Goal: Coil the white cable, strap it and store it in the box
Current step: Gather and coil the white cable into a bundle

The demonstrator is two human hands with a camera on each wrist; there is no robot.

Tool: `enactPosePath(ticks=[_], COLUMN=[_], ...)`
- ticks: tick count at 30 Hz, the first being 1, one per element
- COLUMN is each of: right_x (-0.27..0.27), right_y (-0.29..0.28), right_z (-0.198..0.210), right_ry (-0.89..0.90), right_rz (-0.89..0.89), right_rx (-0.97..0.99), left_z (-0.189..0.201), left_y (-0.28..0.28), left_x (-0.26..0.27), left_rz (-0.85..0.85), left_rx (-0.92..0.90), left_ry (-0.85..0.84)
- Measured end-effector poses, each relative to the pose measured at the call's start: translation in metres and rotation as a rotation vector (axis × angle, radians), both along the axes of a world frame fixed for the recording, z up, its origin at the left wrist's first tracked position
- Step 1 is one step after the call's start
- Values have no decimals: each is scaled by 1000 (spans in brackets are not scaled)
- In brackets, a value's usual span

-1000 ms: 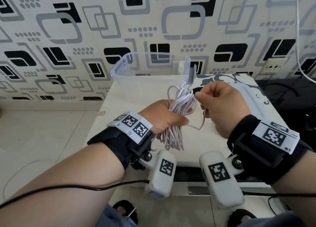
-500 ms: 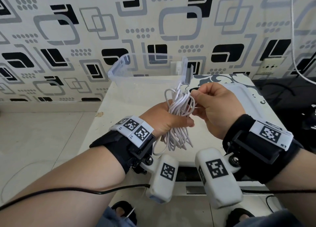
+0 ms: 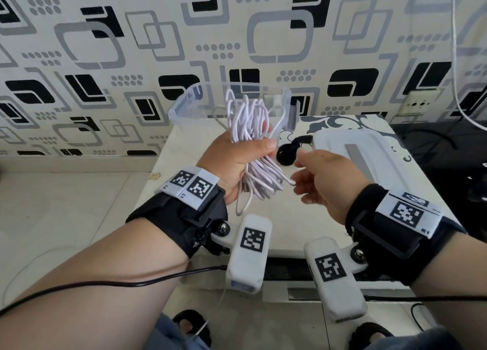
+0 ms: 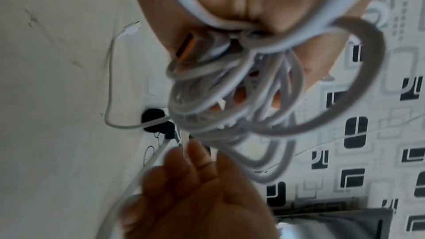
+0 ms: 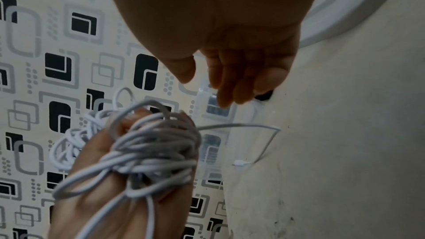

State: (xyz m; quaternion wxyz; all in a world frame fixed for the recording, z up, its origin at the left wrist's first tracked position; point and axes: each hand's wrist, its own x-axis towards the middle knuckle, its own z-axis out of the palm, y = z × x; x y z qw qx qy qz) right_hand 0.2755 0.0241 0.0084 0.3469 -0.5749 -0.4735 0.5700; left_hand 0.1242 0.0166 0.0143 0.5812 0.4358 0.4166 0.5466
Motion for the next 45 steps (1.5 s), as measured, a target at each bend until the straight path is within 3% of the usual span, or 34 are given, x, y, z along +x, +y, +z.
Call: enactPosePath(ticks=[4, 9, 14, 20, 30, 37, 45], right_x=[-7, -8, -4, 1, -1, -1, -4], right_y=[-5, -5, 2, 8, -1, -5, -11], right_z=[-2, -5, -10, -11, -5, -2, -1], right_ry=[35, 135, 310, 405, 227, 176, 26], right_rz=[91, 79, -63, -122, 86, 174, 313], right_rx=[-111, -115, -45, 44, 248, 322, 379], left_z=[6, 10, 13, 9, -2, -1, -1], left_y=[-1, -4, -5, -1, 4, -3, -7], left_x=[-2, -2, -1, -5, -2, 2, 6], left_rz=[-3, -37, -97, -3, 236, 116, -42], left_rx=[-3, 1, -35, -93, -166, -173, -127], left_ry=[-78, -95, -166, -148, -6, 48, -27])
